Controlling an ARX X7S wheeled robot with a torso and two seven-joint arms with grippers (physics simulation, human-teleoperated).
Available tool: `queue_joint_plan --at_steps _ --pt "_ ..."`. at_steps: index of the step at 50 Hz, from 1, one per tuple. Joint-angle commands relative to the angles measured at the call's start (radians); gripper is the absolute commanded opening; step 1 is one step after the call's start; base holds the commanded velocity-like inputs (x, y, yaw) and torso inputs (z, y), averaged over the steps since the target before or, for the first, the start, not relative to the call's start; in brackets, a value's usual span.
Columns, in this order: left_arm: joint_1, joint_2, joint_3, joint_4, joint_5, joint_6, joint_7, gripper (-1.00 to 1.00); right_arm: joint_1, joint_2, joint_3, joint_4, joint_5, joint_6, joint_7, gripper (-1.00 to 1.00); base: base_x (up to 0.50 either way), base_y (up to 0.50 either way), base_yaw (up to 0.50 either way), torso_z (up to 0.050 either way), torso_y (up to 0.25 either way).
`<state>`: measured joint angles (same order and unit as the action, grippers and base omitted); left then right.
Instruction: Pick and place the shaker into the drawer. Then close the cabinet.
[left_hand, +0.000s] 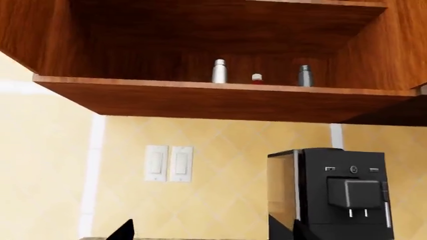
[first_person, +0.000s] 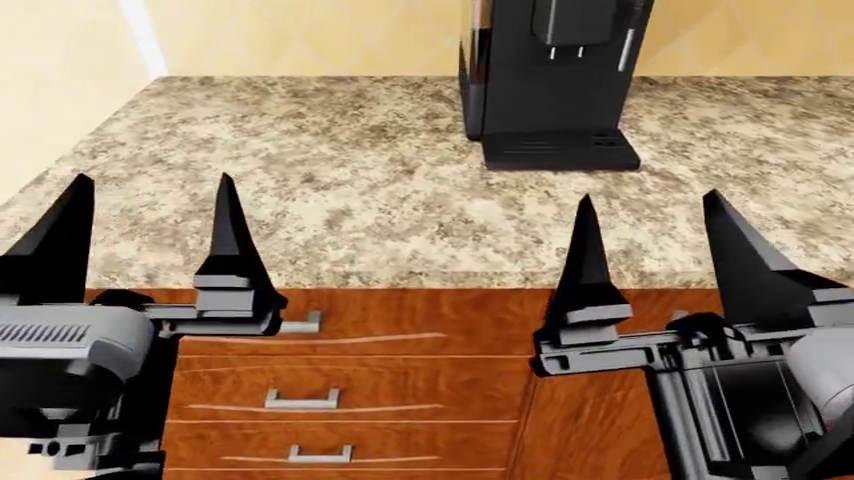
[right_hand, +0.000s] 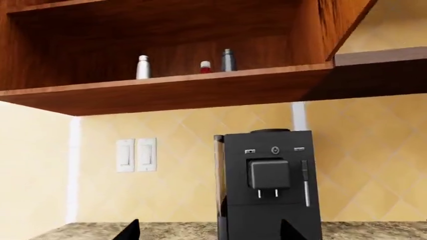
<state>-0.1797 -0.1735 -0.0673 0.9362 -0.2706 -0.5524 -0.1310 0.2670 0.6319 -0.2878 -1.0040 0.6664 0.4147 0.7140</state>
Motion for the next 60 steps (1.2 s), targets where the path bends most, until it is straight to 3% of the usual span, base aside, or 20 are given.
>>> queue_joint_plan --at_steps 1,19,22,26,29,35,40,60 --pt "-0.005 -0.033 0.012 0.075 -0.010 -0.047 -0.032 1.00 0.101 0.219 -0.215 -0.041 0.084 -0.133 0.240 1.00 0.11 0.50 0.00 0.000 0.000" --pt "-0.023 -0.042 0.044 0.040 -0.022 -0.061 -0.054 1.00 0.293 0.331 -0.465 -0.039 0.066 -0.162 0.434 1.00 0.13 0.50 0.00 0.000 0.000" --pt "-0.167 -0.021 -0.003 0.043 -0.090 -0.177 -0.095 1.00 0.425 0.374 -0.439 -0.042 0.211 -0.144 0.472 1.00 0.13 0.33 0.00 0.000 0.000" --pt "-0.491 0.029 -0.097 0.032 -0.242 -0.434 -0.185 1.00 0.782 0.380 -0.373 0.024 0.572 -0.016 0.503 1.00 0.00 0.00 0.00 0.000 0.000" --pt "-0.717 0.045 -0.115 -0.058 -0.275 -0.541 -0.235 1.00 1.025 0.340 -0.352 0.149 0.757 0.089 0.482 1.00 0.00 0.00 0.00 0.000 0.000" --pt "-0.982 0.013 -0.069 -0.238 -0.241 -0.591 -0.262 1.00 1.341 0.255 -0.358 0.374 0.894 0.254 0.437 1.00 0.00 0.00 0.00 0.000 0.000" --pt "-1.120 0.003 -0.084 -0.303 -0.242 -0.635 -0.284 1.00 1.474 0.213 -0.369 0.469 0.937 0.328 0.417 1.00 0.03 0.00 0.00 0.000 0.000" --pt "-1.132 -0.031 -0.040 -0.282 -0.251 -0.656 -0.292 1.00 1.546 0.192 -0.379 0.514 0.970 0.376 0.421 1.00 0.50 -0.08 0.00 0.000 0.000"
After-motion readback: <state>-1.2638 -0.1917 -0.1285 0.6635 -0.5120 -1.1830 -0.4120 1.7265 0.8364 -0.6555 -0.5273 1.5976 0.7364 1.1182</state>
